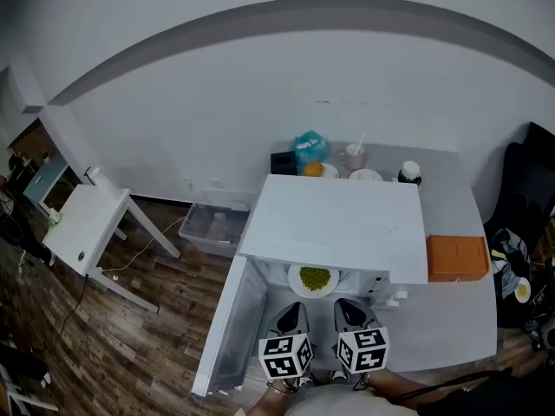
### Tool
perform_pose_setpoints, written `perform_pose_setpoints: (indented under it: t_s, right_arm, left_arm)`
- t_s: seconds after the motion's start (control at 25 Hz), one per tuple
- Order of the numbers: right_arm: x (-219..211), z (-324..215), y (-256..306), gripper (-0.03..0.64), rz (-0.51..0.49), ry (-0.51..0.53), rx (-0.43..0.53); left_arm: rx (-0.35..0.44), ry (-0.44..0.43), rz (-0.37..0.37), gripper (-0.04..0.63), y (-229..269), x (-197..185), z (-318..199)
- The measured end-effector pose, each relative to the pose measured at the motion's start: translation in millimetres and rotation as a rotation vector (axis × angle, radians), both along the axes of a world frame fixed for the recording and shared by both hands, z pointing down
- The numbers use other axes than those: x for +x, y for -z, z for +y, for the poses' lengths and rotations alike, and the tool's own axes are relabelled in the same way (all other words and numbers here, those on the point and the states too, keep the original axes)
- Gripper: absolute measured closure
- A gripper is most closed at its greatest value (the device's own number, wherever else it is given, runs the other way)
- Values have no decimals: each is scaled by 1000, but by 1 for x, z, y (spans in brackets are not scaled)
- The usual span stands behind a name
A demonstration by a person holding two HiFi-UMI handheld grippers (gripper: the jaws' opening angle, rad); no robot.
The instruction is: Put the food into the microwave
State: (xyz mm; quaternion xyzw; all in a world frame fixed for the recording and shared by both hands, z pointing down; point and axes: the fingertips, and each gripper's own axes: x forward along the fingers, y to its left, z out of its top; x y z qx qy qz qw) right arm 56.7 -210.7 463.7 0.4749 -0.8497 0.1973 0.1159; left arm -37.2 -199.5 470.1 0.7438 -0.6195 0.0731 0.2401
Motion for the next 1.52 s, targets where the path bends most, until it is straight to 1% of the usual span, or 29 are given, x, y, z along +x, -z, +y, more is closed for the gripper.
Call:
perform_pose_setpoints:
  t_s: [0.2, 0.44, 0.68, 1.28, 1.52]
  right_arm:
    - [1, 1, 3, 592, 3, 10, -3]
    - [0, 1, 2, 598, -3, 12, -4]
    - [-3, 2, 2, 601, 58, 27, 14]
    - [-3, -3, 5, 601, 34, 11, 21]
    - [-2, -4, 3, 601, 39, 1, 20]
  left_arm:
    - [0, -2, -11, 589, 4, 0, -2]
    - [-10, 14, 2, 589, 0, -4, -3]
    - [-12, 17, 0, 589, -1, -6, -4]
    - [-32, 23, -7, 591, -7, -10, -5]
    - [-36, 21, -8, 591, -9, -11, -4]
